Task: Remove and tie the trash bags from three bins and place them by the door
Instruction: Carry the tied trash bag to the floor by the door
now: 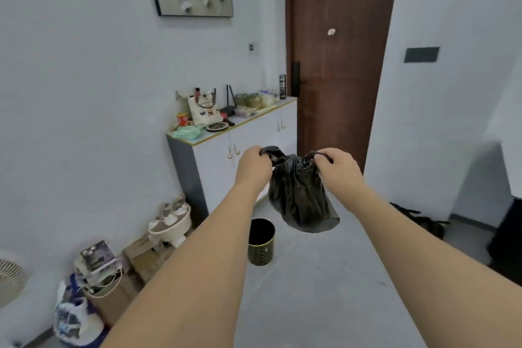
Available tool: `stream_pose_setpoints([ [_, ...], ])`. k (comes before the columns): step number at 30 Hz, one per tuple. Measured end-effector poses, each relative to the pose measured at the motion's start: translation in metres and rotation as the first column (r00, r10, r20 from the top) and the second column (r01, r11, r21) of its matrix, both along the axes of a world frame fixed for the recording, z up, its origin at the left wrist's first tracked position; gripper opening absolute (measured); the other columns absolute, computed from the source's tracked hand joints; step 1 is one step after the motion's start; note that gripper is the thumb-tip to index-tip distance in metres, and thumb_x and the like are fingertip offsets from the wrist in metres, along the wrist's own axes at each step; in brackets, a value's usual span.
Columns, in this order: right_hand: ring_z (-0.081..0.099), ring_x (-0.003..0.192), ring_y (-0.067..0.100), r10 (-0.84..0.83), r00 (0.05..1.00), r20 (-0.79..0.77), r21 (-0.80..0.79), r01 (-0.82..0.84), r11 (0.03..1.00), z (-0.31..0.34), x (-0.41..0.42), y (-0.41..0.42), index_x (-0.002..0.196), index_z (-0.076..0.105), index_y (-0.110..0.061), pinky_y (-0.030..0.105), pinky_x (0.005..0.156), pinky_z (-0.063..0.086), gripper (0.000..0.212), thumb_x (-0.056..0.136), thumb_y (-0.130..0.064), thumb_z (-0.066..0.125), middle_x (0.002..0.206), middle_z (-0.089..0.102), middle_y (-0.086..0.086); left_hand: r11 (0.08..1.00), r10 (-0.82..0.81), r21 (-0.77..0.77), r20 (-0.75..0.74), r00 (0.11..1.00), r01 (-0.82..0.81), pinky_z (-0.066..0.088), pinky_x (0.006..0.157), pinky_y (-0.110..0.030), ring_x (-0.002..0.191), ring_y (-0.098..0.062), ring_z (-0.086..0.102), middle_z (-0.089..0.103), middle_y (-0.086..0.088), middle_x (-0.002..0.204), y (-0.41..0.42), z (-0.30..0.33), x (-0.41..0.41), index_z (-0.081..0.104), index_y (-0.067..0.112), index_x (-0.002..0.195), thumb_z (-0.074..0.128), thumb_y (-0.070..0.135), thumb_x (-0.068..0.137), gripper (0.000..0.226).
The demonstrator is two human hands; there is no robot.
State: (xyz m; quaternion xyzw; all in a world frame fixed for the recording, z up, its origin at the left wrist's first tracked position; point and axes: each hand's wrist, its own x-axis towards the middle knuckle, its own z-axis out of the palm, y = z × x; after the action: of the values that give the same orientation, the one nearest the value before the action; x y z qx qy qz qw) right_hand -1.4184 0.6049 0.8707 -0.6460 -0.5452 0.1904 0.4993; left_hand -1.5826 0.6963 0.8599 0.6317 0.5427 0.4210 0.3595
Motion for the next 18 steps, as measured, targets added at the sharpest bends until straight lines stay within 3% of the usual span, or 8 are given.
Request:
stream_pose_setpoints([
  [4, 0.059, 0.093, 0.018, -0.127, 0.992, -0.016, -0.032, 0.127, 0.991, -0.013, 0.082, 0.018, 0.103, 0.068, -0.020, 0.033, 0.082, 0.048, 0.026, 0.097, -0.028, 0.044, 0.097, 0.066, -0.005, 0.991, -0.136, -0.001, -0.044, 0.990, 0.136, 0.056, 0.077, -0.055, 0.082, -0.035, 0.066, 0.069, -0.013, 0.085, 0.031, -0.001, 0.087, 0.064, 0.006, 0.082, 0.037, 0.021, 0.074, 0.032],
  [9, 0.057, 0.080, 0.018, -0.201, 0.974, -0.104, -0.070, 0.194, 0.978, -0.028, 0.158, 0.058, 0.096, 0.068, -0.020, 0.044, 0.083, 0.056, 0.024, 0.095, -0.028, 0.046, 0.074, 0.057, -0.011, 0.975, -0.223, -0.021, -0.072, 0.972, 0.222, 0.055, 0.077, -0.060, 0.086, -0.042, 0.066, 0.067, -0.023, 0.092, 0.084, -0.014, 0.170, 0.061, -0.001, 0.090, 0.035, 0.023, 0.076, 0.038],
  [14, 0.056, 0.080, 0.017, -0.246, 0.968, -0.043, -0.056, 0.244, 0.968, -0.036, 0.217, 0.119, 0.098, 0.068, -0.017, 0.029, 0.069, 0.040, 0.024, 0.097, -0.025, 0.045, 0.083, 0.063, -0.005, 0.970, -0.237, 0.022, -0.110, 0.965, 0.241, 0.049, 0.071, -0.040, 0.082, -0.030, 0.061, 0.067, -0.016, 0.094, 0.137, -0.012, 0.233, 0.062, 0.002, 0.094, 0.038, 0.023, 0.090, 0.032],
  [18, 0.051, 0.065, 0.015, -0.263, 0.965, -0.004, -0.087, 0.262, 0.961, -0.033, 0.269, 0.167, 0.091, 0.068, -0.015, 0.026, 0.055, 0.038, 0.025, 0.098, -0.023, 0.045, 0.069, 0.057, -0.006, 0.961, -0.265, 0.035, -0.169, 0.949, 0.275, 0.044, 0.069, -0.037, 0.083, -0.025, 0.059, 0.062, -0.006, 0.086, 0.195, -0.014, 0.289, 0.059, 0.009, 0.088, 0.036, 0.024, 0.097, 0.029],
])
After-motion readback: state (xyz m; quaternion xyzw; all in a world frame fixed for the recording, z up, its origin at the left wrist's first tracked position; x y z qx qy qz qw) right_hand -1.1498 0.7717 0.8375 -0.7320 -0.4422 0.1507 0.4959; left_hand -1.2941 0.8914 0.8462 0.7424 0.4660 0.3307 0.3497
